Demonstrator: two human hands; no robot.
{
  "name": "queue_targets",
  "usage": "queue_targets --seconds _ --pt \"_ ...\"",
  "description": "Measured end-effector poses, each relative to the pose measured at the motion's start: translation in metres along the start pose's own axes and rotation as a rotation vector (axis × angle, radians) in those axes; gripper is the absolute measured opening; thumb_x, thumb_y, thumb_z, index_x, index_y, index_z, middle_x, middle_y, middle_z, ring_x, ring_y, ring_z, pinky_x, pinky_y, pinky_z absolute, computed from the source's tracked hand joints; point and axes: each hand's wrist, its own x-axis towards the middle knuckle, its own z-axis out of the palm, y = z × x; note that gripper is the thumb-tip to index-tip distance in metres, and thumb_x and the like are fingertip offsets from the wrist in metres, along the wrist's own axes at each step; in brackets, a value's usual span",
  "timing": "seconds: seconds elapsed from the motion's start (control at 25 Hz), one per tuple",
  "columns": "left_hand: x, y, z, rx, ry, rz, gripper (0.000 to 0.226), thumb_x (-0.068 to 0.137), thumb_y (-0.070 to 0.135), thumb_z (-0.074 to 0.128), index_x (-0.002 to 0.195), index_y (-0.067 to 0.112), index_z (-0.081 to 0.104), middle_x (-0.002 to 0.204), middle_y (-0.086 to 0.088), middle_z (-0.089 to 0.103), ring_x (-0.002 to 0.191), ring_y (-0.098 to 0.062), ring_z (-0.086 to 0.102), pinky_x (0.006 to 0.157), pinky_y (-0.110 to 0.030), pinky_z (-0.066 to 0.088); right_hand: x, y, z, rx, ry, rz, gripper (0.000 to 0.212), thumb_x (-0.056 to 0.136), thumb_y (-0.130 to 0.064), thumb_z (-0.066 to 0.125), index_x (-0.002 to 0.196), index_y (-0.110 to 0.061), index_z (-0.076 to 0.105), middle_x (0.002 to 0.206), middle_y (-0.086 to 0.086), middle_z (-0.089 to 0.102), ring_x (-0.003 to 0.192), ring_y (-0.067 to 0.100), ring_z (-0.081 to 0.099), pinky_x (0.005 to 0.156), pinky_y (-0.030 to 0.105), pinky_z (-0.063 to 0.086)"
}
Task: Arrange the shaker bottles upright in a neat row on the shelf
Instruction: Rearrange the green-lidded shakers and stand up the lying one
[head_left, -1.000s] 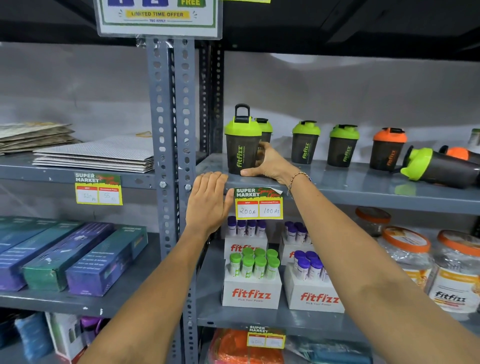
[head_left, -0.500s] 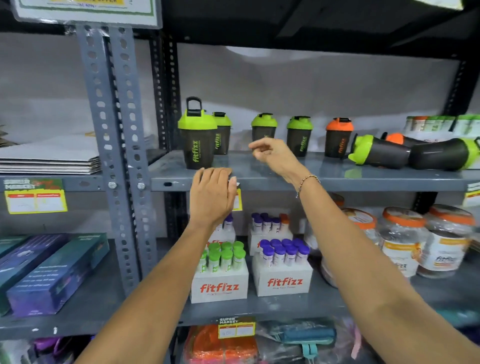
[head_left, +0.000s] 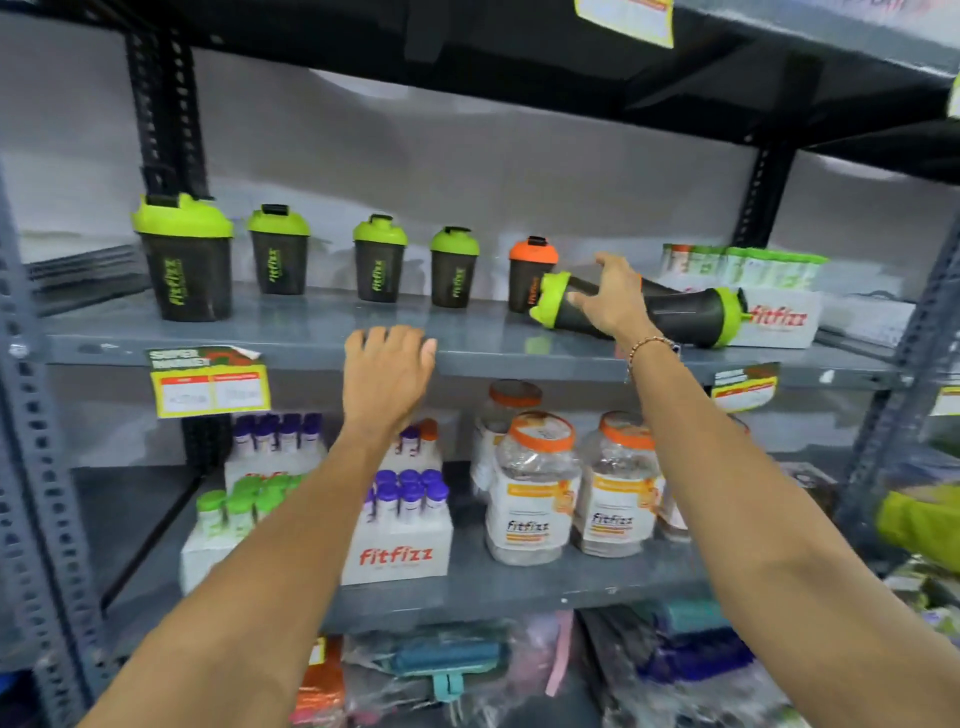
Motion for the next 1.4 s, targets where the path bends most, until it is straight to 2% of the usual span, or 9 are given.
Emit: queue_targets --seconds 0.08,0.24,0.44,0.56,0.76,0.96,1.08,1.24,1.4 --pt "-0.002 0.003 0.005 0.020 0.051 -0.015 0.039 0.099 0.035 0.030 0.093 0.014 0.062 0.091 -0.007 0.067 0.084 -0.030 0.057 0.082 -0.043 0.037 0.017 0.021 -0.009 -0.072 -0.117 0.012 0.078 0.085 -0.030 0.070 0.144 0.003 0.032 0.150 0.021 0.035 0.140 0.034 0.032 0.114 0.037 0.026" --pt "-0.003 0.011 0.011 0.030 0.115 -0.068 0.039 0.099 0.033 0.029 0.094 0.011 0.061 0.089 -0.010 0.063 0.082 -0.031 0.053 0.083 -0.045 0.036 0.036 0.043 -0.009 -0.312 -0.354 -0.001 0.085 0.085 -0.036 0.069 0.145 0.003 0.023 0.147 0.023 0.041 0.134 0.039 0.042 0.108 0.044 0.039" --pt "-0.005 0.013 0.014 0.073 0.185 -0.090 0.038 0.100 0.032 0.029 0.096 0.010 0.060 0.090 -0.012 0.061 0.081 -0.033 0.052 0.082 -0.045 0.037 0.045 0.050 0.002 -0.502 -0.279 -0.081 0.084 0.079 -0.050 0.070 0.141 -0.005 0.037 0.150 0.019 0.029 0.141 0.038 0.027 0.108 0.050 0.031" --pt "-0.004 0.013 0.018 0.098 0.236 -0.097 0.036 0.100 0.032 0.030 0.094 0.010 0.059 0.088 -0.012 0.060 0.079 -0.033 0.051 0.080 -0.044 0.036 0.050 0.052 0.005 -0.489 -0.270 -0.115 0.078 0.077 -0.052 0.070 0.132 -0.002 0.047 0.141 0.020 0.041 0.133 0.038 0.037 0.103 0.046 0.037" --pt "-0.004 0.010 0.019 0.119 0.246 -0.073 0.039 0.100 0.033 0.028 0.093 0.010 0.059 0.088 -0.009 0.059 0.077 -0.030 0.050 0.078 -0.042 0.034 0.048 0.043 0.005 -0.370 -0.230 -0.104 0.066 0.069 -0.052 0.078 0.109 -0.005 0.053 0.117 0.017 0.064 0.106 0.035 0.061 0.071 0.035 0.041" --pt "-0.002 0.000 0.003 0.105 0.107 0.083 0.043 0.100 0.038 0.026 0.097 0.013 0.062 0.092 -0.005 0.062 0.078 -0.028 0.056 0.075 -0.039 0.035 0.030 0.004 0.024 -0.019 -0.154 -0.047 0.069 0.066 -0.055 0.078 0.109 -0.006 0.055 0.112 0.011 0.063 0.104 0.032 0.059 0.074 0.033 0.040" --pt "-0.002 -0.026 -0.014 0.068 -0.022 0.110 0.053 0.097 0.045 0.023 0.101 0.011 0.063 0.096 -0.007 0.067 0.087 -0.030 0.062 0.077 -0.041 0.042 0.014 -0.039 0.045 0.362 -0.242 -0.030 0.063 0.065 -0.045 0.082 0.108 -0.006 0.059 0.106 0.005 0.065 0.095 0.024 0.061 0.081 0.035 0.050" --pt "-0.015 -0.079 -0.033 0.101 -0.056 0.129 0.054 0.098 0.041 0.020 0.108 0.010 0.064 0.105 -0.009 0.069 0.099 -0.030 0.064 0.082 -0.040 0.046 -0.010 -0.094 0.074 0.733 -0.426 -0.026 0.028 0.068 -0.028 0.085 0.086 -0.017 0.066 0.086 -0.002 0.071 0.084 0.016 0.067 0.074 0.028 0.055" --pt "-0.027 -0.131 -0.045 0.112 -0.070 0.119 0.053 0.099 0.037 0.022 0.118 0.009 0.063 0.114 -0.010 0.068 0.105 -0.029 0.063 0.086 -0.040 0.047 -0.026 -0.146 0.112 0.876 -0.484 -0.014 0.034 0.070 -0.026 0.084 0.096 -0.014 0.066 0.096 0.000 0.072 0.093 0.015 0.067 0.087 0.032 0.053"
